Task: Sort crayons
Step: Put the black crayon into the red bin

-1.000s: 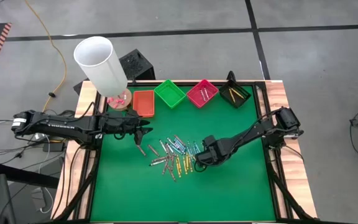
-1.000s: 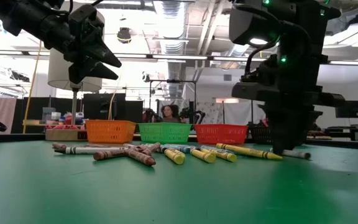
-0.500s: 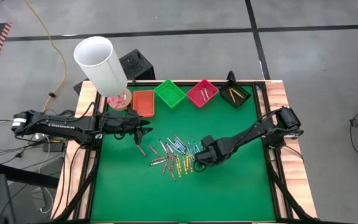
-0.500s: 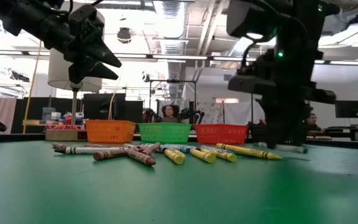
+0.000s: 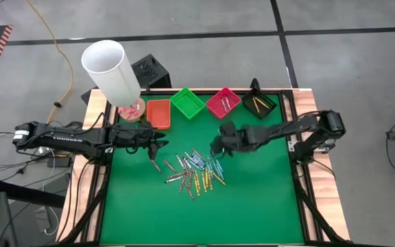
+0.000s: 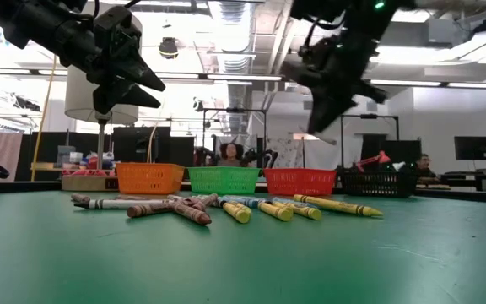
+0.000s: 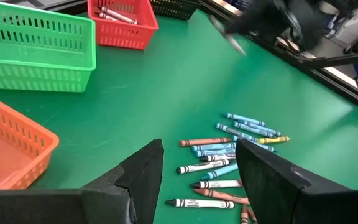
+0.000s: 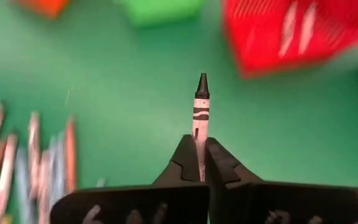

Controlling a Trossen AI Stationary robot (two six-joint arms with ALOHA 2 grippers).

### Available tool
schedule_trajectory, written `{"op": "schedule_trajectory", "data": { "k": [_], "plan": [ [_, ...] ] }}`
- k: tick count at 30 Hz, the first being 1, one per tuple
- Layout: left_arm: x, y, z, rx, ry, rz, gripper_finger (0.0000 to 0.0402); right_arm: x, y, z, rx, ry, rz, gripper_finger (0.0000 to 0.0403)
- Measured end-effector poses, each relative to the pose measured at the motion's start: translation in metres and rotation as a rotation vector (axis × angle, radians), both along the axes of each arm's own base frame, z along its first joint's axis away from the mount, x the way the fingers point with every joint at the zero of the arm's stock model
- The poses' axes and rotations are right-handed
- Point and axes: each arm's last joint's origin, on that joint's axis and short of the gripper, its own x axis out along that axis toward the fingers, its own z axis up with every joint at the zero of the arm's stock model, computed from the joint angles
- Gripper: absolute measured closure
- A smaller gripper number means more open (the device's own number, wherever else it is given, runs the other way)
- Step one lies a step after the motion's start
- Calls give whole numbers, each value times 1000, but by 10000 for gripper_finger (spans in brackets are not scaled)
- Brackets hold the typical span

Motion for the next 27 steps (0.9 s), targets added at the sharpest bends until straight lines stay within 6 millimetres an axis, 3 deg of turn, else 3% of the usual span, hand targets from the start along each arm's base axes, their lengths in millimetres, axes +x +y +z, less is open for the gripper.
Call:
{"op": "schedule_trajectory", "data": {
  "k": [7, 12, 16, 27],
  "plan": [
    [0, 0, 0, 12, 4, 11, 210, 12, -68, 20, -133, -168, -46, 403],
    [0, 1, 0, 16, 8, 21, 210, 11, -102, 22, -171, -233, -131, 403],
    [0, 1, 0, 17, 9, 23, 210, 6, -120, 16, -143, -259, -225, 403],
    [-1, 1, -1, 9, 10, 26, 210, -21, -145, -30, -45, -320, -377, 403]
  ]
}}
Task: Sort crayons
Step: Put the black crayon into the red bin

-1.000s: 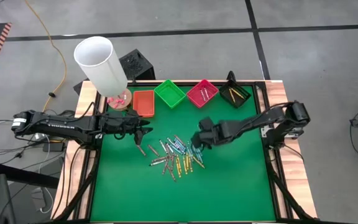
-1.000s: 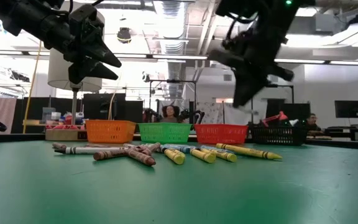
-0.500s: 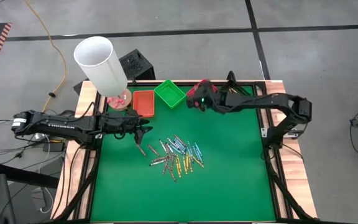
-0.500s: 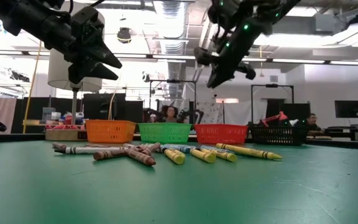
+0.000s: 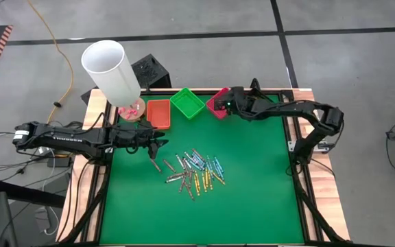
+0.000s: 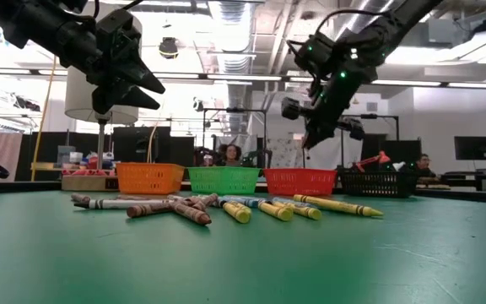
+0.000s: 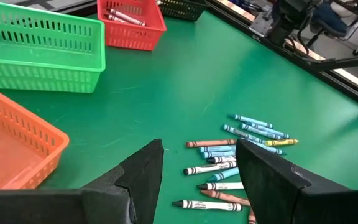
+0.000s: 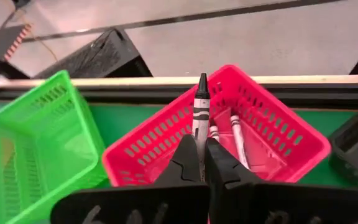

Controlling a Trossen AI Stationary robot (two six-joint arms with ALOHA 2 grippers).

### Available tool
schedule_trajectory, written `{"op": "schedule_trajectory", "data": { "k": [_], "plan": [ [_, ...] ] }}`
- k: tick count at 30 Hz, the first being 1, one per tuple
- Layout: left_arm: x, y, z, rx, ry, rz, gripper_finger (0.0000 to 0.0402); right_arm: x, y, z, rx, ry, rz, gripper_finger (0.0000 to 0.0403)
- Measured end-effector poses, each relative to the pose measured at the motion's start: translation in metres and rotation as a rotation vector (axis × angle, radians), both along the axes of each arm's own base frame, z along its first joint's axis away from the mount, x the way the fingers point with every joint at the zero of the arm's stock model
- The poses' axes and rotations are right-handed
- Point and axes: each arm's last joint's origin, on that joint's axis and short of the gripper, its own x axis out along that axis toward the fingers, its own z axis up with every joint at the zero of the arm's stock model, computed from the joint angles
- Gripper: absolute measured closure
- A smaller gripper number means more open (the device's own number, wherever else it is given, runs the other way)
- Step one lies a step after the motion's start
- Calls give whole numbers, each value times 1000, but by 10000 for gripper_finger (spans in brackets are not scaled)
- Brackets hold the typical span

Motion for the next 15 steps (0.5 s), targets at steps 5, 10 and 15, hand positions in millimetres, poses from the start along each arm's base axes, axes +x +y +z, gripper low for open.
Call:
{"op": "schedule_trajectory", "data": {
  "k": [5, 10, 15],
  "plan": [
    [0, 0, 0, -1, -1, 4, 210, -6, -8, -7, -16, -52, -28, 403],
    [0, 1, 0, 8, 0, 27, 210, -3, -13, -8, -23, -93, -23, 403],
    [0, 1, 0, 6, 0, 26, 210, 5, -15, -25, 6, -75, -10, 403]
  ]
}}
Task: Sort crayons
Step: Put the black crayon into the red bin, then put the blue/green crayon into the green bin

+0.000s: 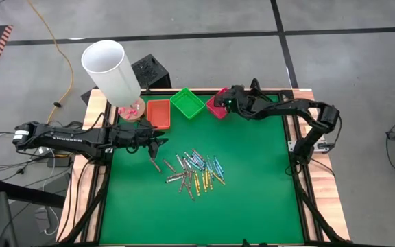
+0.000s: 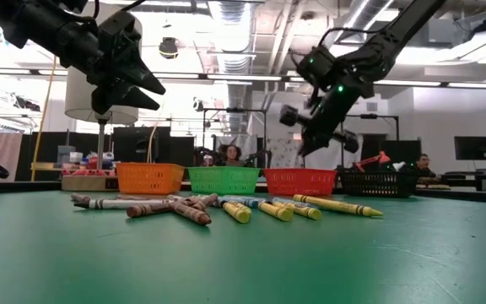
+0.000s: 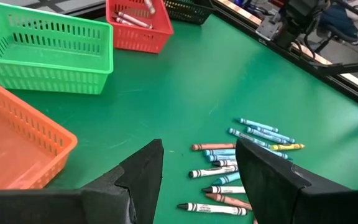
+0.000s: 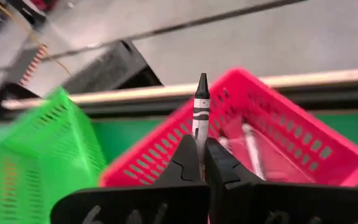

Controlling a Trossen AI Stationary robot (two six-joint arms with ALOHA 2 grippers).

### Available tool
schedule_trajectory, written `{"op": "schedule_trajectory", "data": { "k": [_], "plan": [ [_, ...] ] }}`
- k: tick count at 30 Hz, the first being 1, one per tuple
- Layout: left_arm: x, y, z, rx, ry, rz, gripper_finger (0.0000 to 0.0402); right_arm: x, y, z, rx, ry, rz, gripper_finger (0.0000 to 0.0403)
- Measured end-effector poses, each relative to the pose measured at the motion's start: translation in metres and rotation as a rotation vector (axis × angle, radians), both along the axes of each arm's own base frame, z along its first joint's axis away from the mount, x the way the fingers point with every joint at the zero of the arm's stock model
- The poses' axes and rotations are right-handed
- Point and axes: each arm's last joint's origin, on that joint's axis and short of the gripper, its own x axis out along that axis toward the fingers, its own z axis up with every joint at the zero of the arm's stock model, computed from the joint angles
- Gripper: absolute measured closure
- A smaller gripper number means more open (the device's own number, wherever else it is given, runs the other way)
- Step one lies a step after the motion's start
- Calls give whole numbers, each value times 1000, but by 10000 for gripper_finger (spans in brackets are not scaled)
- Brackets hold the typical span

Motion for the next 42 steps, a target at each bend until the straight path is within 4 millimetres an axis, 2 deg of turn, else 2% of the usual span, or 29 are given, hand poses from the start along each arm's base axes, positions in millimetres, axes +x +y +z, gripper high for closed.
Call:
{"op": "schedule_trajectory", "data": {
  "k": [4, 17, 23, 28, 32, 35, 42],
  "plan": [
    [0, 0, -1, -3, 11, 0, 210, 2, -1, -11, 35, 17, 0, 401],
    [-1, 0, -1, -4, 15, 1, 210, 2, -2, -11, 23, 38, 15, 335],
    [-1, 0, -1, -10, 13, 4, 210, -1, 1, 4, -13, 39, 80, 333],
    [-1, 0, -1, -6, 14, 3, 210, -5, 8, 28, -46, 3, 222, 332],
    [-1, 0, -1, -6, 14, 3, 210, -7, 24, 47, -50, -26, 426, 332],
    [-1, 0, -1, -6, 13, 3, 210, -9, 46, 55, 5, -28, 573, 332],
    [-1, 0, -1, -6, 14, 3, 210, -5, 121, 41, 188, 157, 800, 332]
  ]
}}
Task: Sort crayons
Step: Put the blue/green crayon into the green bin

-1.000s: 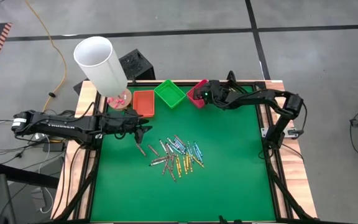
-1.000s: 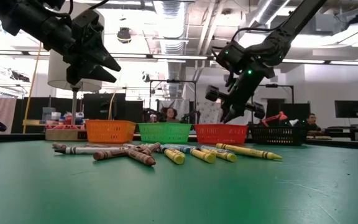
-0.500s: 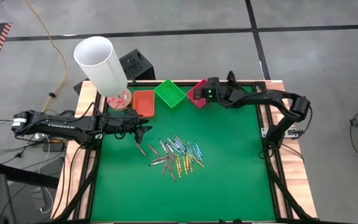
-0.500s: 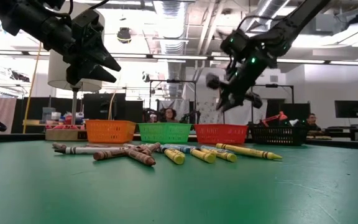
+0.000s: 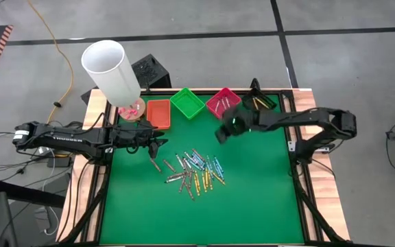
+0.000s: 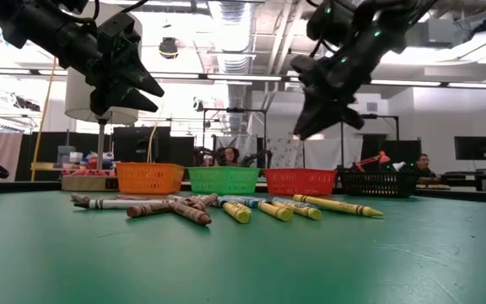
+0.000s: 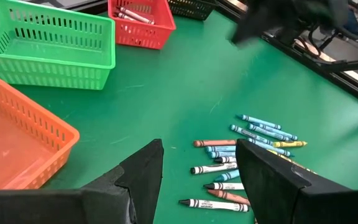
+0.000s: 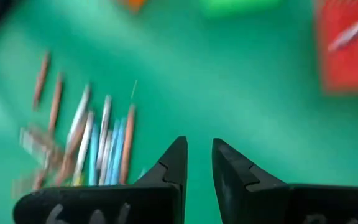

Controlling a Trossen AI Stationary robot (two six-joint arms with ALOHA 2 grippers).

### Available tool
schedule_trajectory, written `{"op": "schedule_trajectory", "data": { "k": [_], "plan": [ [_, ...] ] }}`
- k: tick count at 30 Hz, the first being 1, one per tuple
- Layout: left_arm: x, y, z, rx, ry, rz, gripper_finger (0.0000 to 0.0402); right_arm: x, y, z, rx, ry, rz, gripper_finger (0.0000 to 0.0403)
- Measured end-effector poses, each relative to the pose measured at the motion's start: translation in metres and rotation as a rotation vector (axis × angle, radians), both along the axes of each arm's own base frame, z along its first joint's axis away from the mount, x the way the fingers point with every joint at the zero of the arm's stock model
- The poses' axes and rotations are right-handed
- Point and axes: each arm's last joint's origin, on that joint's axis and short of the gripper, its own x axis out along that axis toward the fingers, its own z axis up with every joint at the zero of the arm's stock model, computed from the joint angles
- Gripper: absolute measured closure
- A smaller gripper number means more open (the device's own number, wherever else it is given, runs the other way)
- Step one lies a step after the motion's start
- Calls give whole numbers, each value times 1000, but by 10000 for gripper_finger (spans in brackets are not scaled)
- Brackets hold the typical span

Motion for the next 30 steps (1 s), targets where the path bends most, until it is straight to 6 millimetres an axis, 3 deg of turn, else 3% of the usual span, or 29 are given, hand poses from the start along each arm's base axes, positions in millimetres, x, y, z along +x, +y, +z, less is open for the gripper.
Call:
{"op": "schedule_trajectory", "data": {
  "k": [5, 11, 21, 30],
  "plan": [
    [0, 0, 0, 1, -1, 0, 210, 9, 51, -14, -21, 61, 82, 332],
    [0, 0, 0, 0, 0, 1, 210, 18, 82, -31, -95, 85, 89, 332],
    [5, 0, -6, -13, 30, 6, 210, 34, 87, -79, -64, 199, 43, 332],
    [13, 1, -11, -18, 35, 8, 210, 36, 87, -87, -67, 221, 39, 332]
  ]
}}
